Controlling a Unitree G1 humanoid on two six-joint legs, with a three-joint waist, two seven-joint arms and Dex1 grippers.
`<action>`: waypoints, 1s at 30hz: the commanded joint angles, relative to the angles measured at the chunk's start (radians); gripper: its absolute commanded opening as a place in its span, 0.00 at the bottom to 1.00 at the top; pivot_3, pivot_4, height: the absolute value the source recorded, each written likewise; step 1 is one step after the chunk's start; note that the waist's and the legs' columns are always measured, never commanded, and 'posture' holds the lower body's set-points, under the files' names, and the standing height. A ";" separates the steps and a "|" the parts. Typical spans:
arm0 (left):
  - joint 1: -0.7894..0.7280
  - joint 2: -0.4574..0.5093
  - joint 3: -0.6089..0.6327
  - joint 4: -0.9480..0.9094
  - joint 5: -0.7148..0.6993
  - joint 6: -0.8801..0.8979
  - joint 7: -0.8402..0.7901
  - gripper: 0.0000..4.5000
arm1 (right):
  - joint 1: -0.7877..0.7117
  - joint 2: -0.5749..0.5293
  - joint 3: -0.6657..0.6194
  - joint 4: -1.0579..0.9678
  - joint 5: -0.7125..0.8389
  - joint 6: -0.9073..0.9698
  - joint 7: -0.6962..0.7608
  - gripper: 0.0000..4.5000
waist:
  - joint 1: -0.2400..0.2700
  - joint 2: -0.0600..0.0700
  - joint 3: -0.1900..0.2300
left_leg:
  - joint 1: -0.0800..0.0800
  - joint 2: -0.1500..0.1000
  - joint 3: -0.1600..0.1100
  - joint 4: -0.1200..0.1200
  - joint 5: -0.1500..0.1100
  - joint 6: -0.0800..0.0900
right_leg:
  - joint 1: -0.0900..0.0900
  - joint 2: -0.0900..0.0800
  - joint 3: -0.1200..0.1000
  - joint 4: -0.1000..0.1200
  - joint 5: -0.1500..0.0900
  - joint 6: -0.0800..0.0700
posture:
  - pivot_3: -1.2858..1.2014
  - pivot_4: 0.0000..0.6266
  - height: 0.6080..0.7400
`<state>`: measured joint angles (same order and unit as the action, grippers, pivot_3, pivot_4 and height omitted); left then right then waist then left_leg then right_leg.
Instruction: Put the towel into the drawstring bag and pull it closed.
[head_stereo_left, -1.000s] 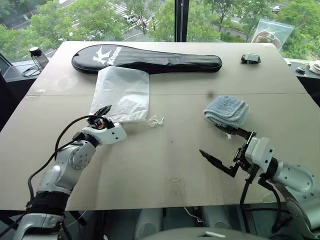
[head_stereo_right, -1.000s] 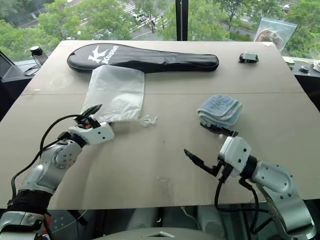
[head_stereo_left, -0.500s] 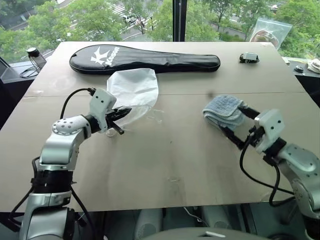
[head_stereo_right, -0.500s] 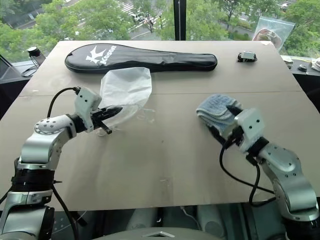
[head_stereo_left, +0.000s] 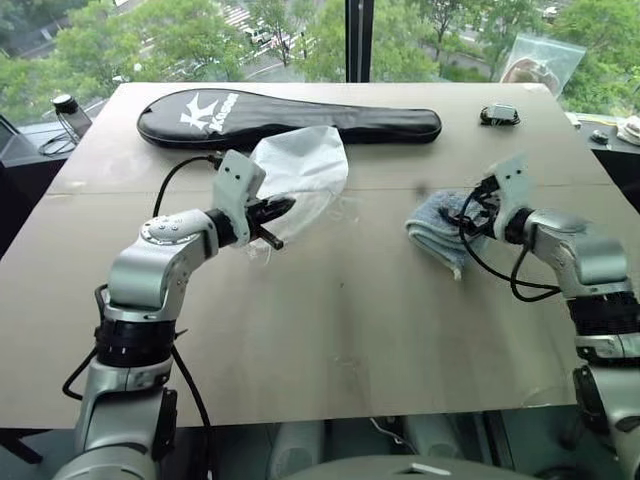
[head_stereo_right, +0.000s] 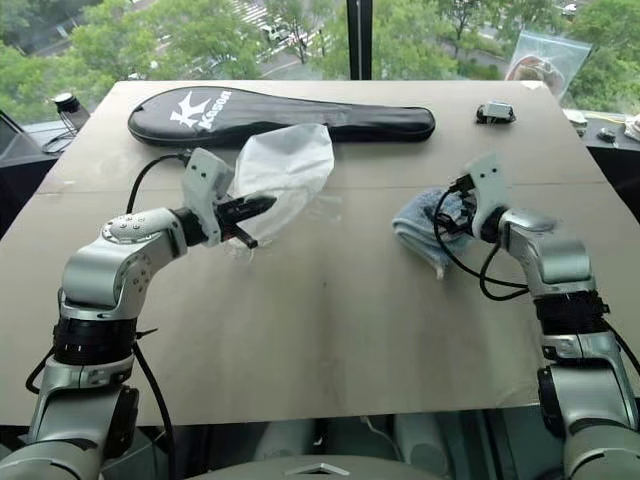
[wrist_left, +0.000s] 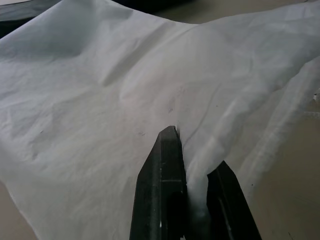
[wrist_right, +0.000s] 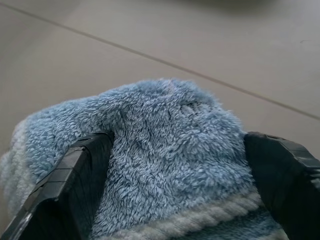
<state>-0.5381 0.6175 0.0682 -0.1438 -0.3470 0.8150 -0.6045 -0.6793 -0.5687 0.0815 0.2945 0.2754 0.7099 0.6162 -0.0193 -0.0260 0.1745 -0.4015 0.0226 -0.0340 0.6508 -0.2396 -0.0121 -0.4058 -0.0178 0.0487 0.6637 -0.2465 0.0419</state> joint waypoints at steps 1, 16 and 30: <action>-0.057 -0.023 0.009 -0.036 0.015 0.069 0.083 0.02 | -0.067 -0.056 0.135 0.160 -0.120 -0.111 0.169 1.00 | 0.002 0.000 0.000 | -0.001 0.000 0.000 0.000 0.000 0.000 | -0.001 0.000 0.000 0.000 0.000 0.000 | 0.52 0.24 1.00; -0.196 -0.133 -0.002 -0.034 -0.043 0.265 0.147 0.00 | -0.042 -0.087 0.190 0.223 -0.189 -0.267 0.475 0.10 | 0.010 -0.003 -0.002 | 0.006 -0.001 -0.005 0.003 0.000 0.000 | 0.009 -0.001 -0.005 -0.001 0.000 0.000 | 0.52 0.24 1.00; -0.262 -0.203 -0.147 0.041 -0.015 0.227 0.112 0.00 | 0.110 0.146 0.117 -0.619 0.107 0.195 0.176 0.02 | -0.021 0.001 0.000 | 0.002 -0.001 -0.006 0.001 0.000 0.000 | 0.003 0.000 -0.003 0.003 0.000 0.000 | 0.52 0.24 1.00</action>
<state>-0.7834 0.4067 -0.0599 -0.0824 -0.3729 1.0722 -0.4760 -0.5454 -0.4441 0.1708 -0.3140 0.4215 0.8952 0.8696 -0.0407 -0.0252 0.1748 -0.3991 0.0216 -0.0405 0.6522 -0.2395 -0.0125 -0.4030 -0.0181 0.0448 0.6668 -0.2465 0.0421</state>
